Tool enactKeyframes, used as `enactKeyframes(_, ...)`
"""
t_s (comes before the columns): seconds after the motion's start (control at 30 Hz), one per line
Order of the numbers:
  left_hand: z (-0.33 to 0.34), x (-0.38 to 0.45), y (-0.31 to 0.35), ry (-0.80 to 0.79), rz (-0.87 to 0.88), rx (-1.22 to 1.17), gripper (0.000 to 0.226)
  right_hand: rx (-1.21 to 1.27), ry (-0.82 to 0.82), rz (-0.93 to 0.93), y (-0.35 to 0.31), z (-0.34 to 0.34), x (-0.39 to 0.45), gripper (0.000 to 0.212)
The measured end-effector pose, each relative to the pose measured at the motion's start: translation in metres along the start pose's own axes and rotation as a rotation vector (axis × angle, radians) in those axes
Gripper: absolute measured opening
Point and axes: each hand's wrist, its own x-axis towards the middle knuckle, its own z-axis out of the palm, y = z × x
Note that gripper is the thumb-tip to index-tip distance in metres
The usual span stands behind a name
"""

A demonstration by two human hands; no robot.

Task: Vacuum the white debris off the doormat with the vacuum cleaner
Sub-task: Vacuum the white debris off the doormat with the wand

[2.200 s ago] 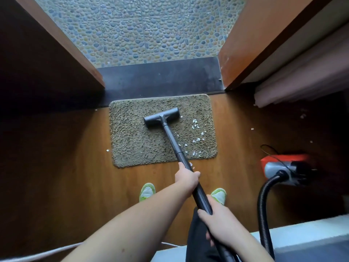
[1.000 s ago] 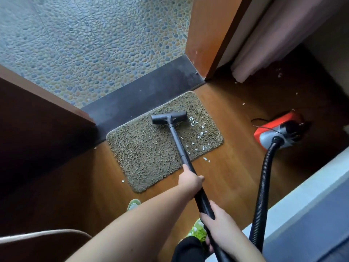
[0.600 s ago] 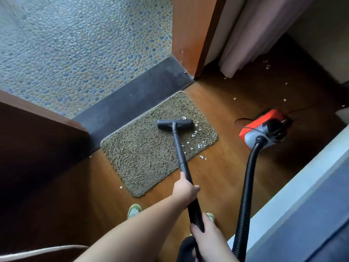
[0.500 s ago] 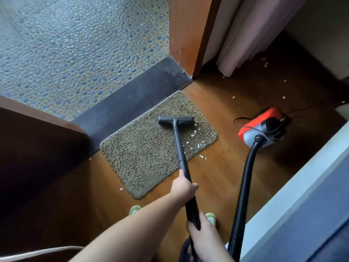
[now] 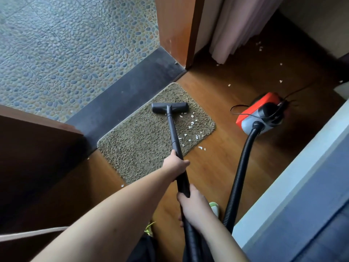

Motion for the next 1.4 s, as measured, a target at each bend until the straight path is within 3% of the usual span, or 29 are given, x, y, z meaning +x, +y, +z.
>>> enactKeyframes(0.3, 0.006, -0.015, -0.014, -0.121, -0.026, -0.268, 0.039, 0.018, 0.024, 0.014, 0.008, 0.006, -0.002, 0.021)
enactKeyframes(0.53, 0.019, -0.036, -0.034, -0.082, 0.013, -0.323, 0.032, 0.021, 0.032, -0.003, 0.026, 0.013, -0.008, 0.025)
enactKeyframes(0.63, 0.022, -0.043, -0.043, -0.071, 0.023, -0.300, 0.034, -0.012, 0.047, -0.012, 0.037, 0.022, -0.010, 0.029)
enactKeyframes(0.83, 0.030, -0.056, -0.057, -0.094, 0.002, -0.235, 0.071, -0.035, 0.059, 0.018, 0.059, 0.034, -0.019, 0.032)
enactKeyframes(1.07, 0.036, -0.069, -0.061, -0.123, 0.007, -0.214, 0.074, 0.072, 0.050, 0.011, 0.070, 0.028, -0.035, 0.030)
enactKeyframes(1.4, 0.029, -0.060, -0.045, -0.076, 0.021, -0.156, 0.076, 0.042, 0.055, 0.001, 0.048, 0.016, -0.032, 0.024)
